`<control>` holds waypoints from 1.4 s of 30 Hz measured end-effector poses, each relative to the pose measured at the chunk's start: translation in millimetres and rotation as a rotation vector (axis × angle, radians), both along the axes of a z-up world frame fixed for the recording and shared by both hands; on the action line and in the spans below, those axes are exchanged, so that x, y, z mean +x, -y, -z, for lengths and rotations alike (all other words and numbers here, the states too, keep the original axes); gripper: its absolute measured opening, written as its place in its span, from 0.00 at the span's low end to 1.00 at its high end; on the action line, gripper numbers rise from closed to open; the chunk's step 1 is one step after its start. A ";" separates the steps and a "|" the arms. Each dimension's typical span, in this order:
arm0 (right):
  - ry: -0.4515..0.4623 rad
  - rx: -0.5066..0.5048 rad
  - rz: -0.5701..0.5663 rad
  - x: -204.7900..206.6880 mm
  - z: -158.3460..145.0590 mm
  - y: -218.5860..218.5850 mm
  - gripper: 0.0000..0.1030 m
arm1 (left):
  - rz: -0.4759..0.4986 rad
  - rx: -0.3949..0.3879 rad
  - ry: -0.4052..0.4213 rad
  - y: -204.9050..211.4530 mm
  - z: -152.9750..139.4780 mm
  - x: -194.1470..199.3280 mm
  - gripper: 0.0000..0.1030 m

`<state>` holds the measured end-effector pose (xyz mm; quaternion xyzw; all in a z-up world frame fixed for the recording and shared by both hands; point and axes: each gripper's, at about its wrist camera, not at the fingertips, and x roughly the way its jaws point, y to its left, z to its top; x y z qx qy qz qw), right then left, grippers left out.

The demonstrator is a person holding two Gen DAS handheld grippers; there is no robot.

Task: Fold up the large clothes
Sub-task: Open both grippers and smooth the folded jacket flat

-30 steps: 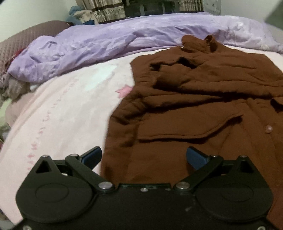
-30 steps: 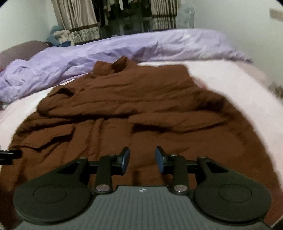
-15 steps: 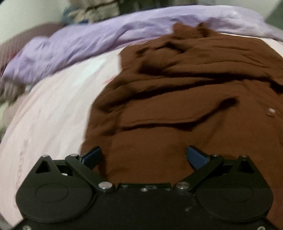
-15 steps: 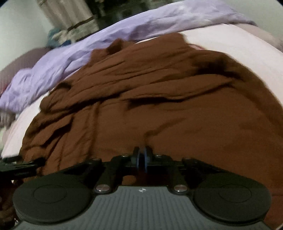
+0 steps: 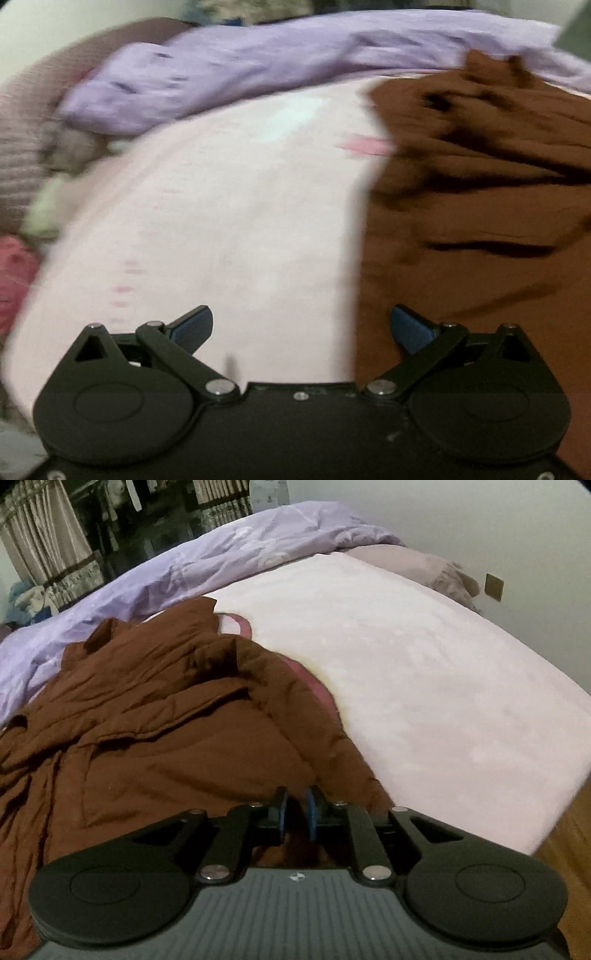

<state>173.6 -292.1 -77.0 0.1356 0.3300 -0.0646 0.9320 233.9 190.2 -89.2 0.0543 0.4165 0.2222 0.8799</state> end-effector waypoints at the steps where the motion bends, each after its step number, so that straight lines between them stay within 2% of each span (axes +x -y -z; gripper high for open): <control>1: 0.001 -0.017 -0.010 -2.8 -1.6 -1.8 0.22 | -0.028 0.050 -0.007 -10.5 -4.4 -4.4 1.00; 3: 0.015 -0.056 -0.018 -9.1 -6.4 -7.1 0.30 | -0.073 0.101 -0.016 -32.4 -12.7 -15.2 1.00; 4: 0.027 -0.066 -0.012 -14.1 -9.4 -9.2 0.37 | -0.093 0.083 -0.017 -45.8 -18.3 -23.3 1.00; 7: 0.050 -0.081 -0.018 -24.5 -16.4 -11.8 0.46 | -0.080 -0.074 -0.007 -64.8 -28.2 -43.0 1.00; 9: 0.055 -0.126 -0.017 -30.1 -20.8 -13.7 0.64 | -0.027 -0.159 -0.007 -58.1 -26.9 -53.8 1.00; 10: 0.054 -0.156 -0.014 -31.1 -22.0 -14.6 0.77 | 0.007 -0.189 -0.014 -50.2 -24.2 -58.2 1.00; 11: 0.057 -0.191 -0.006 -34.7 -22.5 -14.6 0.80 | 0.038 -0.207 -0.023 -41.0 -20.8 -61.7 1.00; 14: 0.043 -0.228 0.022 -41.7 -21.7 -5.9 0.81 | 0.101 -0.273 -0.047 -19.4 -9.5 -68.8 1.00; 20: -0.031 -0.178 0.029 -45.8 -2.9 13.8 0.81 | 0.129 -0.405 -0.091 -0.6 6.7 -78.4 1.00; 22: -0.051 -0.182 0.004 -44.5 4.3 11.8 0.81 | 0.199 -0.509 -0.127 10.3 8.8 -85.1 1.00; 23: -0.060 -0.187 -0.006 -42.0 7.7 10.3 0.82 | 0.233 -0.521 -0.131 16.6 10.5 -87.4 1.00; 25: -0.064 -0.186 -0.012 -40.0 12.4 9.5 0.83 | 0.249 -0.430 -0.145 31.2 12.9 -87.2 1.00; 26: -0.063 -0.173 -0.013 -38.7 14.0 10.2 0.83 | 0.245 -0.412 -0.141 35.1 13.8 -86.8 1.00; 32: -0.061 -0.114 -0.045 -33.4 16.1 21.0 0.90 | 0.208 -0.436 -0.110 35.6 12.6 -81.8 1.00; 34: -0.067 -0.126 -0.049 -30.4 14.4 22.2 0.86 | 0.217 -0.435 -0.121 37.4 11.4 -78.6 1.00; 36: -0.060 -0.140 -0.031 -30.0 9.9 23.9 0.86 | 0.223 -0.474 -0.111 34.8 8.1 -79.8 1.00; 37: -0.066 -0.134 -0.036 -29.3 9.0 25.5 0.88 | 0.229 -0.497 -0.106 33.0 9.7 -81.0 1.00; 38: -0.081 -0.127 -0.039 -27.4 10.2 27.0 0.94 | 0.236 -0.510 -0.106 33.3 10.1 -82.1 1.00; 40: -0.101 -0.119 -0.042 -23.8 14.4 26.4 0.97 | 0.239 -0.470 -0.111 41.5 12.7 -84.5 1.00; 42: -0.099 -0.130 -0.038 -23.9 13.6 18.3 0.78 | 0.254 -0.432 -0.119 52.1 12.8 -84.4 1.00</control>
